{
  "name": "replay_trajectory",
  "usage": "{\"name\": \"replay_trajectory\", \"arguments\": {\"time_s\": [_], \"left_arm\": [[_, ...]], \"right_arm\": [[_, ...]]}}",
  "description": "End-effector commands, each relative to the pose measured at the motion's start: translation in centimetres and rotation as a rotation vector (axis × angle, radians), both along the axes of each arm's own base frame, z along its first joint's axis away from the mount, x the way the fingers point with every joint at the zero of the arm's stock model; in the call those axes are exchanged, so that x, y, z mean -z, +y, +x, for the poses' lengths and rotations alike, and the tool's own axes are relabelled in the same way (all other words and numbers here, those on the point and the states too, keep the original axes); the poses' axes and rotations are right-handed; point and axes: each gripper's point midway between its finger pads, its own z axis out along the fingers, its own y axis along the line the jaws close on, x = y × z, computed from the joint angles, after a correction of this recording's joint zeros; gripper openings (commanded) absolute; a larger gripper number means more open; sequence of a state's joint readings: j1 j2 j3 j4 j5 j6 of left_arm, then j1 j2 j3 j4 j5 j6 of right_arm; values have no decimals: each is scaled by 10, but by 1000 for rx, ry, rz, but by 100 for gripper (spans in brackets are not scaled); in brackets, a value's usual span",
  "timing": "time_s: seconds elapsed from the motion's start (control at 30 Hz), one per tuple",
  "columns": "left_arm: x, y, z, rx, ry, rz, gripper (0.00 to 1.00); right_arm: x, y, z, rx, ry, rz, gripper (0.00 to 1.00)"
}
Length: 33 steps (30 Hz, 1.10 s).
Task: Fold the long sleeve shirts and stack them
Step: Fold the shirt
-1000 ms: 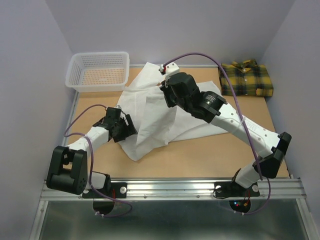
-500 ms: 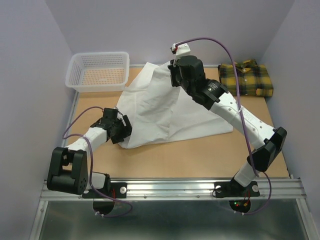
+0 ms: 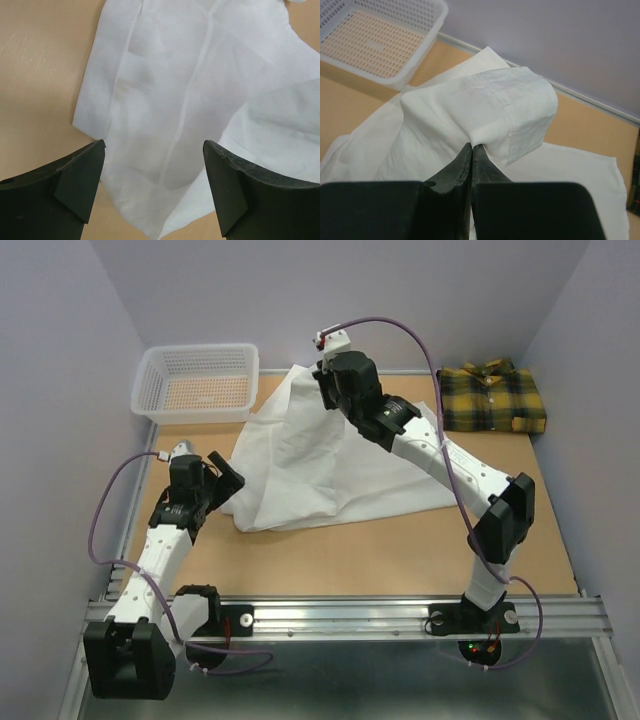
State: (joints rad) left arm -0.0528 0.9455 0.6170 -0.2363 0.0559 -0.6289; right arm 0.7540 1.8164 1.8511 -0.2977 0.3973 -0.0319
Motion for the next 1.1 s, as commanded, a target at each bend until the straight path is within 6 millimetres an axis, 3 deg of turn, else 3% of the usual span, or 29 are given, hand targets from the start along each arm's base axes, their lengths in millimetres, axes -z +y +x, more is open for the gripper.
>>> {"name": "replay_trajectory", "arguments": {"time_s": [0.0, 0.2, 0.53, 0.77, 0.9, 1.07], "left_arm": [[-15, -3, 0, 31, -40, 4, 91], [-3, -35, -18, 202, -18, -100, 91], [-6, -50, -29, 270, -25, -165, 89], [-13, -57, -21, 294, -24, -198, 86], [-27, -68, -6, 322, -56, -216, 82], [-19, -88, 11, 349, -18, -227, 81]], "right_arm": [[-50, -1, 22, 37, -144, 81, 1], [-55, -7, 47, 86, -186, 105, 1], [-38, 12, 76, 65, -225, 79, 4], [-19, 32, 71, -33, -187, 96, 7], [-9, 36, 62, -91, -162, 87, 8], [-7, 34, 51, -120, -143, 94, 9]]}}
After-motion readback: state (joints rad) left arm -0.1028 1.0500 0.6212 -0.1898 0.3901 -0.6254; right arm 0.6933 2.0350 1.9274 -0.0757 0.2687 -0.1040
